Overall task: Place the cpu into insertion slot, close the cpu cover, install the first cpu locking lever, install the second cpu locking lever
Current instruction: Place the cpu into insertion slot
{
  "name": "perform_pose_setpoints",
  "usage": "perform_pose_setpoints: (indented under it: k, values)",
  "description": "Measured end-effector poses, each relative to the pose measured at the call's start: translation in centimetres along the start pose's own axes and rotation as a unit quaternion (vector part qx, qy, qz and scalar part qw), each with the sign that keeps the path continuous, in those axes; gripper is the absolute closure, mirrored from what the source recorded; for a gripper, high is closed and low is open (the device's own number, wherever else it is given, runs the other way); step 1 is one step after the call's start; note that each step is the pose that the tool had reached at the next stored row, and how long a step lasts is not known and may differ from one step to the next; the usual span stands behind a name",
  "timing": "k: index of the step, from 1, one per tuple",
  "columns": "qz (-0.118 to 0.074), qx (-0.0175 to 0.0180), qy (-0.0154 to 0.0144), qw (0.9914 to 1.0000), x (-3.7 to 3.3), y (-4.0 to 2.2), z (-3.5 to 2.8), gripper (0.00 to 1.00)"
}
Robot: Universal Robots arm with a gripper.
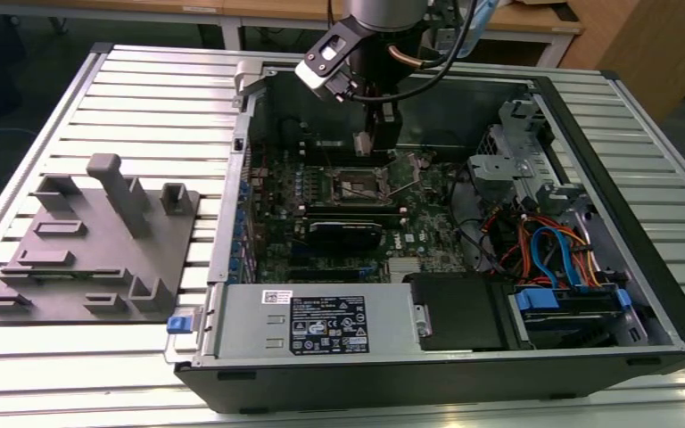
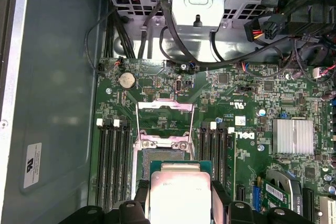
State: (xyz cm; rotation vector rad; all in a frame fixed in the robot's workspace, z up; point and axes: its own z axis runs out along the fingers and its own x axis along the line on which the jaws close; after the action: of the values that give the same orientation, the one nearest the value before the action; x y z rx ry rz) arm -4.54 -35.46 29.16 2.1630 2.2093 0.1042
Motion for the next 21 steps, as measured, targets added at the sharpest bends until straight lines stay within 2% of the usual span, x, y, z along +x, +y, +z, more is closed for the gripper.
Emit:
perform_pose_setpoints:
  k: [8, 9, 10, 11, 15, 21]
  values:
    - [0.000, -0.0001, 0.0000, 1.00000, 0.00, 0.00, 0.06, 0.46]
    - [0.000, -0.0001, -0.0011, 1.00000, 0.00, -0.01, 0.14, 0.46]
    - [0.000, 0.0001, -0.0035, 0.99999, 0.00, -0.02, 0.24, 0.46]
    - [0.000, 0.0003, -0.0041, 0.99999, 0.00, -0.03, 0.41, 0.46]
    - [0.000, 0.0012, -0.0039, 0.99999, -0.01, -0.09, 1.14, 0.46]
    - [0.000, 0.0011, -0.0020, 1.00000, -0.03, -0.17, 2.23, 0.46]
